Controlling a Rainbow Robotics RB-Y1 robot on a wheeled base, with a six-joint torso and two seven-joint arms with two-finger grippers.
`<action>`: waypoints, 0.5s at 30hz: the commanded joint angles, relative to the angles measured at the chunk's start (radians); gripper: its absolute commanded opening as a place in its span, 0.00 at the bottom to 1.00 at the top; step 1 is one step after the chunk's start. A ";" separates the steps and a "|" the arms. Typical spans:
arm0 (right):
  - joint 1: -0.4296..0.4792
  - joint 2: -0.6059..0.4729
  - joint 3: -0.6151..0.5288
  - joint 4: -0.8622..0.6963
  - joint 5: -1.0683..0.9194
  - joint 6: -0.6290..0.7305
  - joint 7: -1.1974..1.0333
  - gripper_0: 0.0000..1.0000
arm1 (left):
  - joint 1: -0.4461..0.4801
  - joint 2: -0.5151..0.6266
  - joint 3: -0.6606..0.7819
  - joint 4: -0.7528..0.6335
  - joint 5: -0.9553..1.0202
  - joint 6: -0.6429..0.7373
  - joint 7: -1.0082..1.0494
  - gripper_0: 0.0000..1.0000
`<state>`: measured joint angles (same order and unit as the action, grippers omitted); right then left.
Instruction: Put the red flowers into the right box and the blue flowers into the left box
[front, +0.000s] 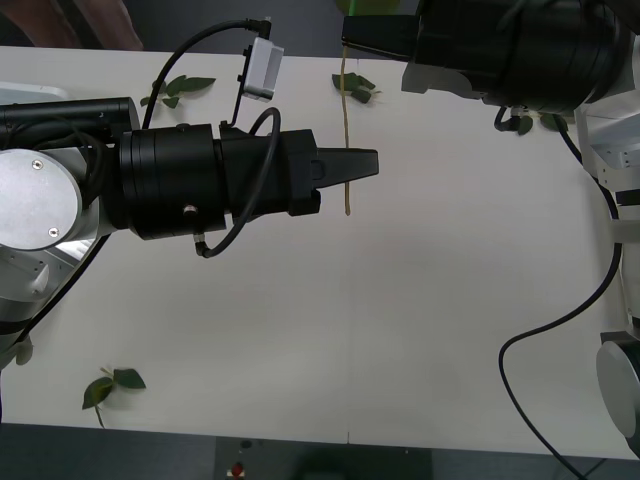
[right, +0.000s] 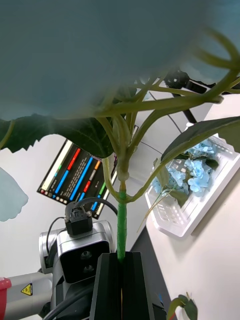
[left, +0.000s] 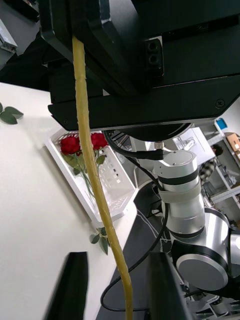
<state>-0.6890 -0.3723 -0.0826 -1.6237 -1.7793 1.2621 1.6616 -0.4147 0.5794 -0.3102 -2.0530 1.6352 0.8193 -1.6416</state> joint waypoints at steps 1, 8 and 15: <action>-0.035 0.003 -0.016 -0.035 -0.017 -0.004 0.003 0.00 | -0.030 0.007 0.010 -0.015 -0.005 -0.008 0.025 0.00; -0.035 0.003 -0.016 -0.035 -0.017 -0.004 0.003 0.16 | -0.032 0.004 0.010 -0.015 -0.005 -0.008 0.028 0.00; -0.035 0.003 -0.016 -0.035 -0.017 -0.004 0.003 1.00 | -0.032 0.005 0.010 -0.015 -0.003 -0.019 0.028 0.00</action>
<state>-0.6890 -0.3723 -0.0826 -1.6237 -1.7793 1.2621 1.6616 -0.4147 0.5794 -0.3102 -2.0530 1.6352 0.8190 -1.6416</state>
